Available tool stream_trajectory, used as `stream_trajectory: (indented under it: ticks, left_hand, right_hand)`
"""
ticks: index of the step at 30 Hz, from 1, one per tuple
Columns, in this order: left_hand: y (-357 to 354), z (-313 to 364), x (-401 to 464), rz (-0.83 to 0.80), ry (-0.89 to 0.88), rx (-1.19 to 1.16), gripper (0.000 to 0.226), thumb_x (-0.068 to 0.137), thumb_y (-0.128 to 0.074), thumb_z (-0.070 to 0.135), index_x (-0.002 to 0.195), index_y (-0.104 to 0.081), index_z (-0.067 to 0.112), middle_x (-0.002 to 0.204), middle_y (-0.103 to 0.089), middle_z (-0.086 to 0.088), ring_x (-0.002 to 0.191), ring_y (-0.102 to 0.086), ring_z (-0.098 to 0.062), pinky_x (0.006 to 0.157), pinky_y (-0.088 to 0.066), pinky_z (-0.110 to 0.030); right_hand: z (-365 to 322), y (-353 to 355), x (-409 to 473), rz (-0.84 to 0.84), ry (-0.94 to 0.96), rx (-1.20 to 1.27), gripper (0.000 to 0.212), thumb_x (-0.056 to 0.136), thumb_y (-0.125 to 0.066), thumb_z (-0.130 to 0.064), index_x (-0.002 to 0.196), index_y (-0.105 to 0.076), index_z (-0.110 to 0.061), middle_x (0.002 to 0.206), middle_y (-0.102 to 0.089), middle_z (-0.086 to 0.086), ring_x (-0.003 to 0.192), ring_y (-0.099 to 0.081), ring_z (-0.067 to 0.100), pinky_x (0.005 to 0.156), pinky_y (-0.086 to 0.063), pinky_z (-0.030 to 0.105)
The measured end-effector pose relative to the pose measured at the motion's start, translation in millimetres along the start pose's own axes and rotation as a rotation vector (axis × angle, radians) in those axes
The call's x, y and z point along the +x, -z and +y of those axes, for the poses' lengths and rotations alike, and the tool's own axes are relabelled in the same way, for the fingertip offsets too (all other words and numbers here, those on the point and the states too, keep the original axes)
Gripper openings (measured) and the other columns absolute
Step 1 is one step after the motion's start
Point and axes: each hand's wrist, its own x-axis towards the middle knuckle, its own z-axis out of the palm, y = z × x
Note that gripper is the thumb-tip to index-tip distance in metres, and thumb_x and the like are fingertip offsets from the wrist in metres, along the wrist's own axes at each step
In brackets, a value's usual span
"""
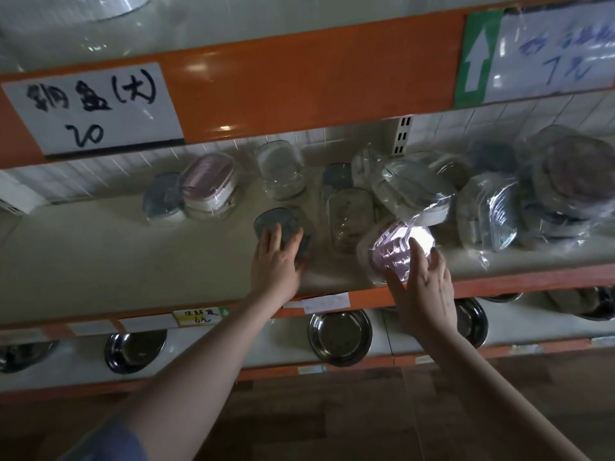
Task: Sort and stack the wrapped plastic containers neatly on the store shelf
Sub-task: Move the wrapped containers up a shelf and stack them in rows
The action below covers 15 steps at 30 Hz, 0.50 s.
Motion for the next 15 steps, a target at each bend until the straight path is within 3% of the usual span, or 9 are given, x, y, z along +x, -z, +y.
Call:
stream_trajectory:
  ticks: [7,10,15]
  left_hand:
    - [7,-11,-5,0.018,-0.052,-0.03,0.047,0.096,-0.046,0.043,0.14,-0.044,0.028,0.153,-0.028,-0.012,0.142,-0.022,-0.033,0.105,-0.034,-0.042]
    - [9,-18,-8,0.053,-0.076,-0.038,0.039,0.094,-0.051,0.041,0.13,-0.056,0.025,0.146,-0.04,-0.014,0.137,-0.032,-0.035,0.099,-0.041,-0.044]
    - [12,-26,-13,0.073,-0.046,-0.103,0.032,0.093,-0.054,0.038,0.12,-0.062,0.022,0.143,-0.043,-0.011,0.135,-0.034,-0.033,0.099,-0.04,-0.045]
  right_hand:
    - [-29,-16,17,0.084,-0.177,0.306,0.065,0.087,-0.057,-0.043,0.143,-0.031,-0.021,0.139,-0.035,0.017,0.127,-0.033,0.036,0.104,-0.025,0.041]
    - [-40,-21,23,0.127,-0.279,0.379,0.073,0.081,-0.063,-0.05,0.139,-0.035,-0.017,0.139,-0.032,0.02,0.128,-0.031,0.038,0.105,-0.026,0.043]
    - [-51,-29,30,0.201,-0.503,0.537,0.074,0.073,-0.07,-0.042,0.134,-0.035,-0.021,0.132,-0.036,0.021,0.114,-0.045,0.043,0.099,-0.036,0.042]
